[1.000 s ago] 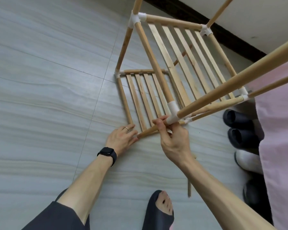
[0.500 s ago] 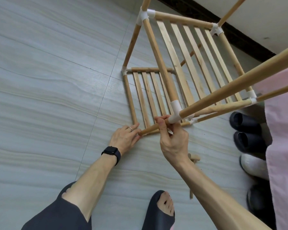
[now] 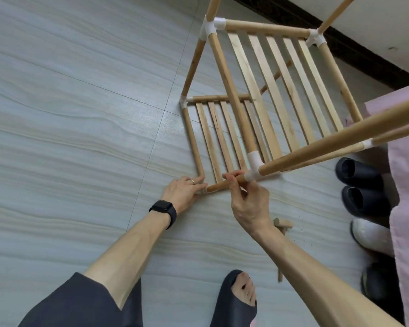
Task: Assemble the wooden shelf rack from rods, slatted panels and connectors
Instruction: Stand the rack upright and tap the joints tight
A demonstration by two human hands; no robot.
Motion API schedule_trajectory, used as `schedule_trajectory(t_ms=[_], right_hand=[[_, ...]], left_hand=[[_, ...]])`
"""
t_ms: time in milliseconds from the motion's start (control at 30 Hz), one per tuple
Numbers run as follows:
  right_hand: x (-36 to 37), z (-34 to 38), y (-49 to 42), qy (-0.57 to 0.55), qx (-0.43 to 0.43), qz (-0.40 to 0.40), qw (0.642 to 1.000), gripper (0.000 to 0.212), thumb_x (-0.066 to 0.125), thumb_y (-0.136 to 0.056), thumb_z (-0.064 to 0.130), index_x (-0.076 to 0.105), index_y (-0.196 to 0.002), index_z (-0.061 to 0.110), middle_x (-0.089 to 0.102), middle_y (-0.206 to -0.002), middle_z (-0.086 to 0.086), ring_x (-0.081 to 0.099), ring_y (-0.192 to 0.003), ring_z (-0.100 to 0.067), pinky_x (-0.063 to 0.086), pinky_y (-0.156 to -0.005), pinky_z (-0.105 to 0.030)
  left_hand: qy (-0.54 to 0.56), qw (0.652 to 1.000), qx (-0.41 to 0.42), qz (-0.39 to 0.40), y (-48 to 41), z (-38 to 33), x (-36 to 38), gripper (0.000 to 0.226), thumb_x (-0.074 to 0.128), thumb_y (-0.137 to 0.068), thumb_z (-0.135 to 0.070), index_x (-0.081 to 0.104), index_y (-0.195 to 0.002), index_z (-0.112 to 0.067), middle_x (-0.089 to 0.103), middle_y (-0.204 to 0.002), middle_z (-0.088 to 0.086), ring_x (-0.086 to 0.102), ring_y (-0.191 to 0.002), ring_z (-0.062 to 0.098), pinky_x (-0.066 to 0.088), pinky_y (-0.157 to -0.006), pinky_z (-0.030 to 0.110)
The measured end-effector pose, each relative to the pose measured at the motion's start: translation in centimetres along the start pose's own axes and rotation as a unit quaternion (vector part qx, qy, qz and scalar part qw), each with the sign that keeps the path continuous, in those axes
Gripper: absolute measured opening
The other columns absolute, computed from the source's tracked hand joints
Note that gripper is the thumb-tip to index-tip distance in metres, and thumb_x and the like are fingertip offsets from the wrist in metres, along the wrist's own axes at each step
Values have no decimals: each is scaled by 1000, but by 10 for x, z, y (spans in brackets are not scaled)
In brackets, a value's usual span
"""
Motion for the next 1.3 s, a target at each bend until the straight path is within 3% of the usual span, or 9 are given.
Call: schedule_trajectory(t_ms=[233, 400, 600, 700, 867, 967, 1067, 1133, 1300], right_hand=[[20, 15, 0, 43, 51, 72, 995, 29, 48, -106, 36, 63, -92, 16, 67, -73, -3, 64, -70, -25, 52, -65, -47], [-4, 21, -2, 53, 139, 76, 986, 32, 45, -105, 45, 61, -87, 24, 62, -66, 11, 62, -66, -6, 47, -69, -35], [-46, 39, 7, 120, 186, 201, 954, 50, 54, -100, 50, 60, -136, 16, 65, -133, -2, 59, -124, -25, 49, -94, -34], [-82, 69, 12, 109, 146, 242, 953, 33, 57, -98, 50, 67, -118, 25, 69, -117, 7, 65, -109, -19, 52, -89, -31], [-209, 146, -1, -40, -12, -84, 996, 23, 60, -101, 36, 65, -81, 27, 71, -76, 9, 70, -69, -6, 59, -63, -23], [-280, 177, -11, -24, -113, -298, 948, 23, 50, -101, 39, 62, -86, 27, 64, -77, 12, 62, -74, -6, 48, -63, -14], [-298, 173, -50, 99, -47, -242, 964, 38, 36, -100, 54, 63, -117, 33, 63, -123, 7, 48, -124, -17, 41, -102, -40], [-291, 161, -66, 170, -3, -174, 970, 51, 26, -101, 58, 63, -125, 34, 52, -146, 5, 28, -146, -19, 21, -120, -54], [-282, 147, -75, 164, -34, -211, 963, 51, 19, -98, 57, 64, -95, 33, 60, -129, 4, 32, -141, -18, 6, -121, -65]], left_hand=[[37, 997, -56, -39, 25, 2, -118, 45, 49, -101, -25, 49, -145, -35, 49, -148, -5, 50, -131, 21, 50, -98, 40], [142, 973, -43, -180, 73, -32, -236, 31, 50, -101, -29, 61, -129, -33, 64, -128, -4, 61, -114, 17, 52, -94, 41], [261, 923, 28, -282, 120, -113, -338, 23, 49, -103, -37, 63, -120, -30, 65, -111, -11, 60, -93, -3, 42, -68, 7], [370, 886, 51, -276, 129, -154, -368, 32, 44, -102, -52, 62, -115, -28, 65, -110, -8, 61, -102, 8, 49, -79, 21], [455, 868, 38, -196, 123, -217, -386, 67, 39, -95, -71, 52, -130, -16, 66, -114, 1, 62, -107, 17, 48, -100, 46], [479, 860, 7, -175, 114, -242, -380, 59, 47, -101, -56, 32, -136, -10, 73, -99, 6, 73, -89, 20, 60, -78, 35], [541, 807, 11, -237, 108, -253, -370, 29, 43, -105, -29, 34, -123, -8, 67, -80, 12, 65, -54, 15, 51, -46, 23], [554, 779, 23, -293, 103, -251, -364, 15, 43, -104, -24, 41, -112, -11, 55, -94, 20, 56, -58, 18, 46, -43, 23], [592, 760, 66, -259, 89, -244, -358, 26, 45, -104, -26, 46, -114, -3, 55, -77, 5, 48, -52, 11, 43, -45, 23]])
Point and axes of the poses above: each hand's wrist, its own y-axis away from the middle knuckle, its own x-axis out of the palm, z = x × y, the point moved 5 cm from there along -y, towards the middle knuckle
